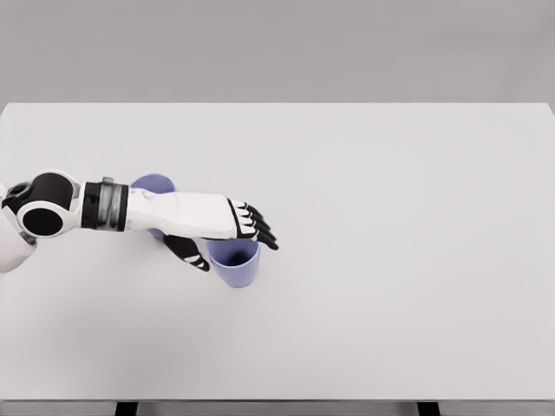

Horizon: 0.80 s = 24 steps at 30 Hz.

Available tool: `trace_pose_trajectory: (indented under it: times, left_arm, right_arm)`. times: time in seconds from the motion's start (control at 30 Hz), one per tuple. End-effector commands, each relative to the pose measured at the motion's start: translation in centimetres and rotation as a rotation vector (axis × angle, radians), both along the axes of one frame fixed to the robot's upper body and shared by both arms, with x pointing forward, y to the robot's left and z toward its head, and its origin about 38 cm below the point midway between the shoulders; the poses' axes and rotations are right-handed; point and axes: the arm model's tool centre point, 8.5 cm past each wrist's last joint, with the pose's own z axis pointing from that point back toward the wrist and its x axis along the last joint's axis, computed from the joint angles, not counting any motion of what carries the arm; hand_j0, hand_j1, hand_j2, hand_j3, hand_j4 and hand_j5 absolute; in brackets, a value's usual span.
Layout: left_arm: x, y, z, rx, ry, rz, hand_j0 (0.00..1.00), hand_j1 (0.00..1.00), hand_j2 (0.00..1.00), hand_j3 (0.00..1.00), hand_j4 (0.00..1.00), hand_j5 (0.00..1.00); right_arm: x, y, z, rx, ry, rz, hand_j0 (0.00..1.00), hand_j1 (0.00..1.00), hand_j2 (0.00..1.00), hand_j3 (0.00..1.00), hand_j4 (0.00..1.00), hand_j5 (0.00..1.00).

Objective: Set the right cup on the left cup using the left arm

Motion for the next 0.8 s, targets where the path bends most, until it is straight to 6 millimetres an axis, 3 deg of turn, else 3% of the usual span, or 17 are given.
trace_pose_trajectory:
  times: [0.0, 0.1, 0.33, 0.5, 0.77]
  left_arm:
    - [0.0, 0.0, 0.1, -0.003, 0.002, 0.004, 0.72, 0.72, 0.72, 0.72, 0.72, 0.72]
    - [0.0, 0.1, -0.1, -0.004, 0.007, 0.006, 0.58, 0.58, 0.58, 0.58, 0.58, 0.58]
    - [0.0, 0.4, 0.0, -0.002, 0.005, 0.011, 0.56, 0.56, 0.56, 0.56, 0.56, 0.56]
    - [0.2, 0.8, 2.3, -0.057, -0.030, 0.025, 0.49, 0.49, 0.49, 0.49, 0.49, 0.49]
    - [-0.5, 4.2, 7.1, -0.106, -0.062, 0.065, 0.48, 0.48, 0.48, 0.48, 0.48, 0.48]
  right_arm:
    - [0.0, 0.0, 0.0, 0.000, 0.000, 0.000, 1.00, 1.00, 1.00, 1.00, 1.00, 1.00]
    - [0.0, 0.0, 0.0, 0.000, 0.000, 0.000, 1.00, 1.00, 1.00, 1.00, 1.00, 1.00]
    - [0.0, 0.0, 0.0, 0.000, 0.000, 0.000, 1.00, 1.00, 1.00, 1.00, 1.00, 1.00]
    - [0.0, 0.0, 0.0, 0.000, 0.000, 0.000, 1.00, 1.00, 1.00, 1.00, 1.00, 1.00]
    - [0.0, 0.0, 0.0, 0.000, 0.000, 0.000, 1.00, 1.00, 1.00, 1.00, 1.00, 1.00]
